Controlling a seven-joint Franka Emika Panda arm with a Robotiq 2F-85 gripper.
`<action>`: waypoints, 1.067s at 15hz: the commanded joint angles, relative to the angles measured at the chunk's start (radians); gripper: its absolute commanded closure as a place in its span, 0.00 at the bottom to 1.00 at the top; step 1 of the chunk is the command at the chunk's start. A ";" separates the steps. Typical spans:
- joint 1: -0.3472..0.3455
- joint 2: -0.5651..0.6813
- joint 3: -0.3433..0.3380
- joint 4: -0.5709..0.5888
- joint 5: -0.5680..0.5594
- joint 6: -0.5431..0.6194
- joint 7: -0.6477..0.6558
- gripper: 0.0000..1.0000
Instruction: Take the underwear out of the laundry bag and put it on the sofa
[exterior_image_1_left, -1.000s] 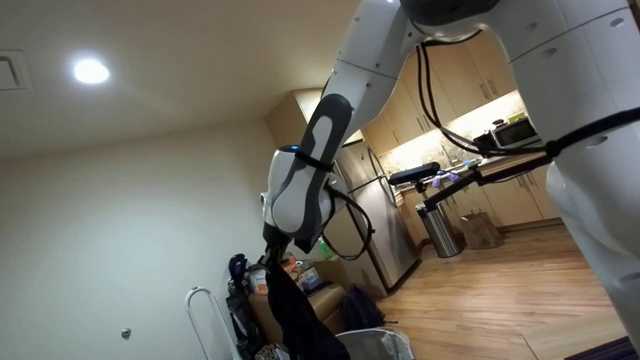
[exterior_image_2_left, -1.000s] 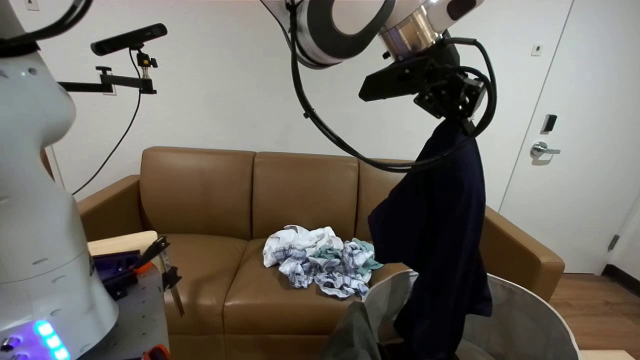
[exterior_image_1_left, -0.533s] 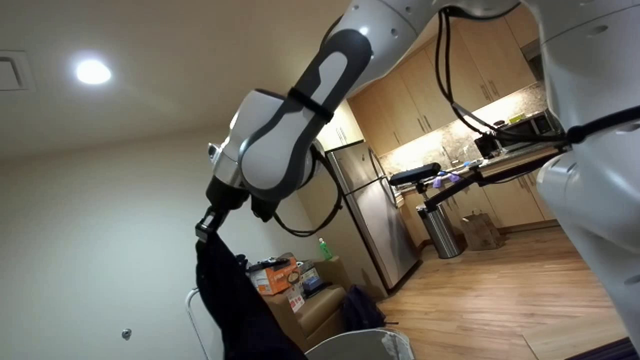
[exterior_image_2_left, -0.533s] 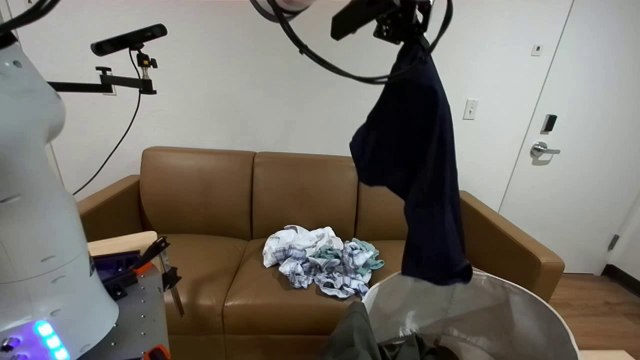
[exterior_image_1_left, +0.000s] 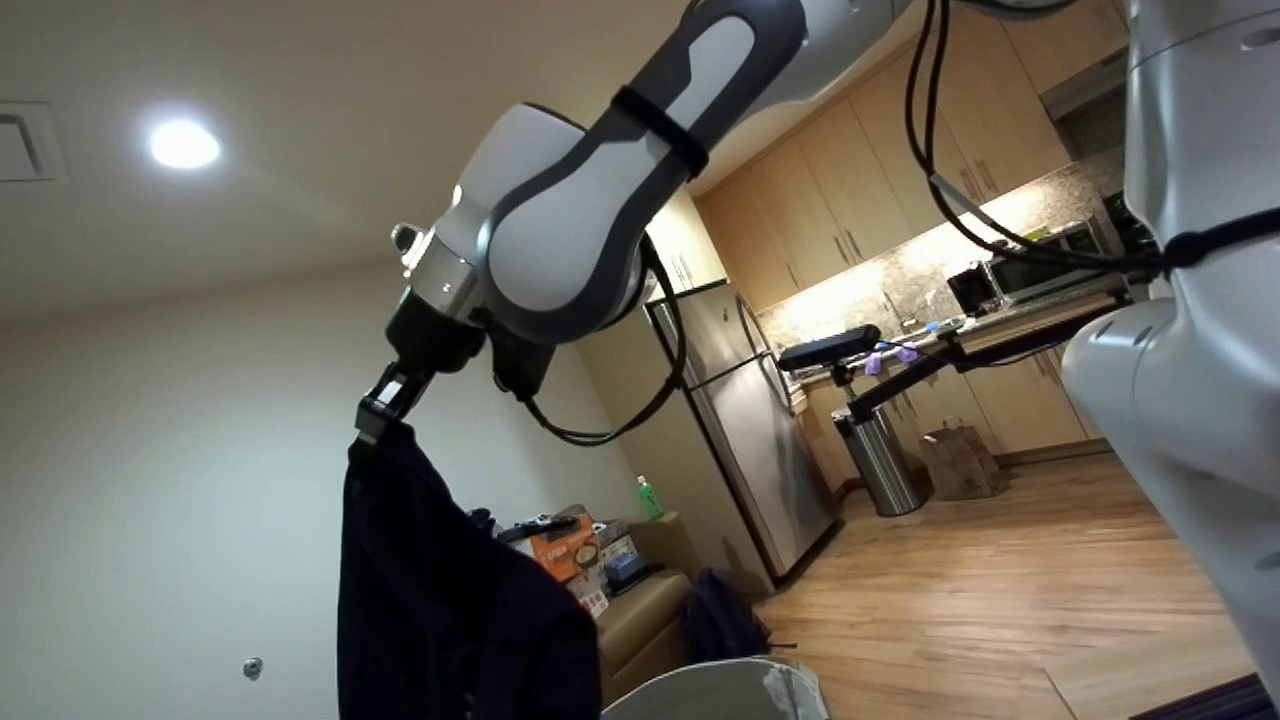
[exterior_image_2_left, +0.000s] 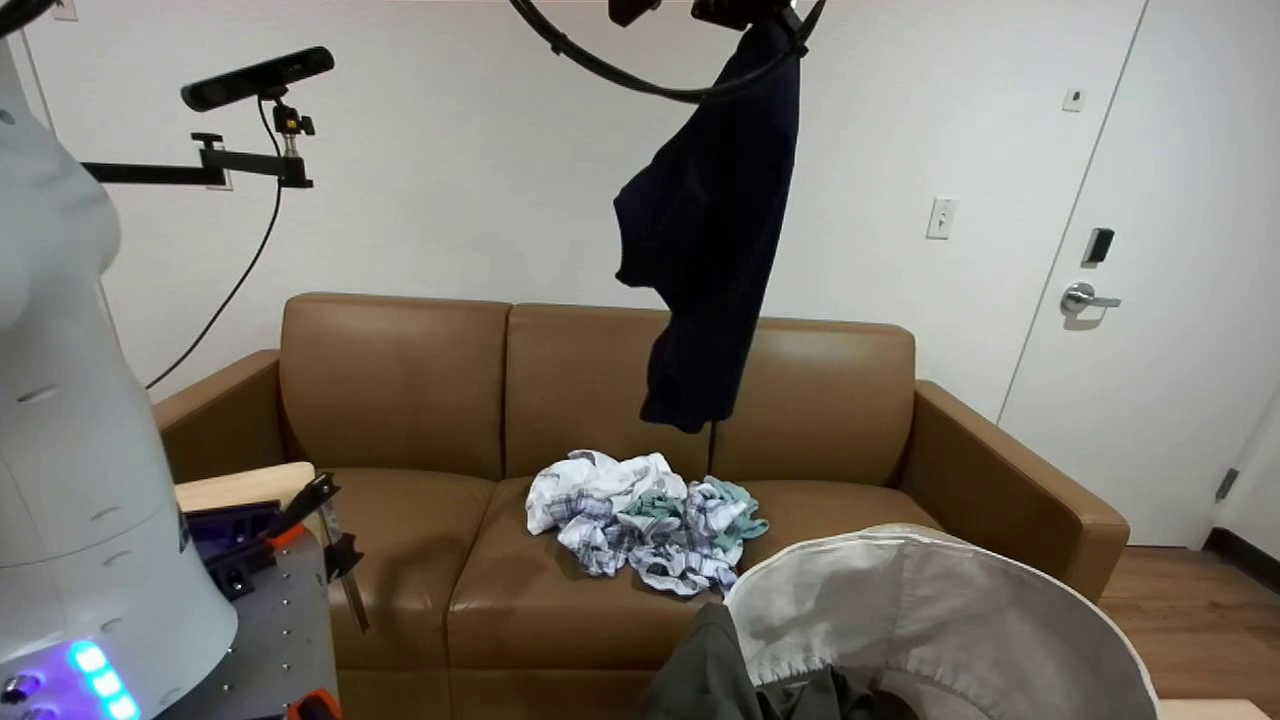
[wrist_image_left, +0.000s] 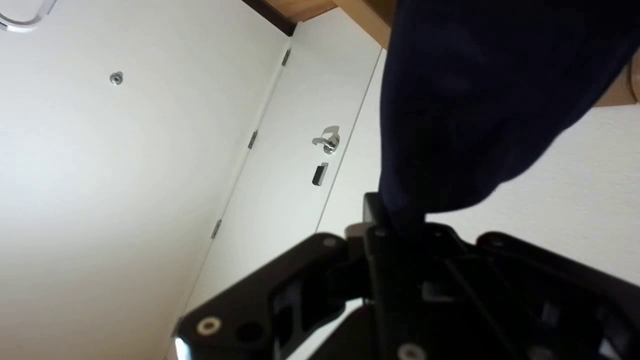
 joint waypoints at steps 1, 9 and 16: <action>0.098 0.068 0.021 0.079 -0.009 0.057 -0.047 0.97; 0.290 0.159 0.087 0.180 -0.005 0.028 -0.062 0.94; 0.459 0.266 0.023 0.174 0.148 0.008 -0.149 0.96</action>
